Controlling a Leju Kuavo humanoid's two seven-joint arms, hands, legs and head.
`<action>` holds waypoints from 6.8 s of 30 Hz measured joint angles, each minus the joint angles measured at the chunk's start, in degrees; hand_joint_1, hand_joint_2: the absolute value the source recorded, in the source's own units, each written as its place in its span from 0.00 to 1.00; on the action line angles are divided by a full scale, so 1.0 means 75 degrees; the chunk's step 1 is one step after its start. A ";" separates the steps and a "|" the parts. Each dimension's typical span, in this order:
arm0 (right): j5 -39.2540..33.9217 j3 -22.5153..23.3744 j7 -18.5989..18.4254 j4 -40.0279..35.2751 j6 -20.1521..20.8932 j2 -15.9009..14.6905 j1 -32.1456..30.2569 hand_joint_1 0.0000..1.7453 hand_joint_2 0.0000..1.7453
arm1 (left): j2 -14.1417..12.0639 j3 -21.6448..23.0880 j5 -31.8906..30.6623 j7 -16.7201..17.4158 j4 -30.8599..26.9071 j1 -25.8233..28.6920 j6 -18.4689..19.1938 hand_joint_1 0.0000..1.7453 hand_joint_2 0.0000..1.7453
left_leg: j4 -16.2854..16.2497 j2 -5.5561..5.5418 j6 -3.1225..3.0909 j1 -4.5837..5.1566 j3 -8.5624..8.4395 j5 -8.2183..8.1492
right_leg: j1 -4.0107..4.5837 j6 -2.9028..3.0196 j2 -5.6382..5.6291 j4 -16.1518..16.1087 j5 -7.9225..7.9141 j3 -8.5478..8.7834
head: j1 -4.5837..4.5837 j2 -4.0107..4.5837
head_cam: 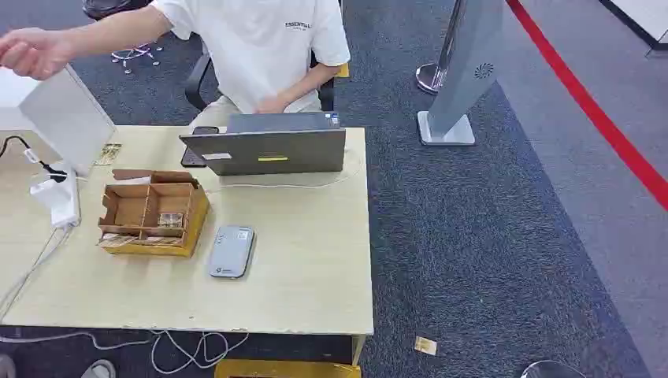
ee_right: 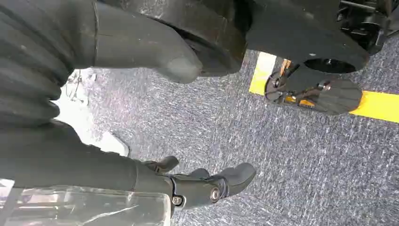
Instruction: Pass the card to the sensor for recognition and then transmit it.
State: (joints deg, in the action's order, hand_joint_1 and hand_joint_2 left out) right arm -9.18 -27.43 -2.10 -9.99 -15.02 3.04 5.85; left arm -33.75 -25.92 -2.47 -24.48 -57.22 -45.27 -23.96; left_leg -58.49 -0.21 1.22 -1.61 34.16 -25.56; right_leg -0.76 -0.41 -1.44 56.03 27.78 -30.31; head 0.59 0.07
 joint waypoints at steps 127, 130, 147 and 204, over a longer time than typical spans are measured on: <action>0.0571 -0.0650 -0.0195 0.0079 -0.0557 0.0064 -0.0175 0.00 1.00 | 0.2142 0.6464 -0.9267 0.3293 0.0676 -0.1007 0.0300 1.00 1.00 | -0.0006 0.0009 -0.0040 0.0031 0.0124 0.0093 | -0.0024 -0.0046 -0.0009 0.0003 -0.0105 -0.0125 | -0.0006 0.0000; 0.0571 -0.0653 -0.0195 0.0079 -0.0559 0.0064 -0.0175 0.00 1.00 | 0.2142 0.6464 -0.9267 0.3293 0.0667 -0.1002 0.0300 1.00 1.00 | -0.0006 0.0008 -0.0040 0.0031 0.0124 0.0093 | -0.0024 -0.0046 -0.0009 0.0003 -0.0105 -0.0125 | -0.0003 0.0000; 0.0251 -0.0629 -0.0341 0.0082 -0.0560 0.0067 -0.0276 0.00 1.00 | 0.1822 0.6855 -0.9113 0.3695 -0.3909 0.2392 0.1058 1.00 1.00 | -0.0002 0.0000 -0.0042 0.0034 0.0130 0.0083 | -0.0026 -0.0048 0.0002 -0.0001 -0.0078 -0.0128 | 0.0000 0.0000; 0.0286 -0.0557 -0.0600 0.0119 -0.0560 0.0102 -0.0301 0.00 1.00 | 0.2512 0.6881 -1.0471 0.5121 -0.1851 0.3716 0.2084 1.00 1.00 | -0.0002 -0.0014 -0.0040 0.0032 0.0133 0.0086 | -0.0025 -0.0048 0.0019 0.0001 -0.0079 -0.0125 | 0.0003 0.0000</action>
State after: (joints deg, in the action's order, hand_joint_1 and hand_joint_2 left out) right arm -7.04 -31.61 -6.60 -9.09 -19.21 3.80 3.60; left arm -14.91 25.68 -81.00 13.92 -71.10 -17.41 -8.33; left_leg -58.50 -0.32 0.92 -1.37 35.15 -24.91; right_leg -0.95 -0.77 -1.29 56.03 27.19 -31.25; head 0.61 0.07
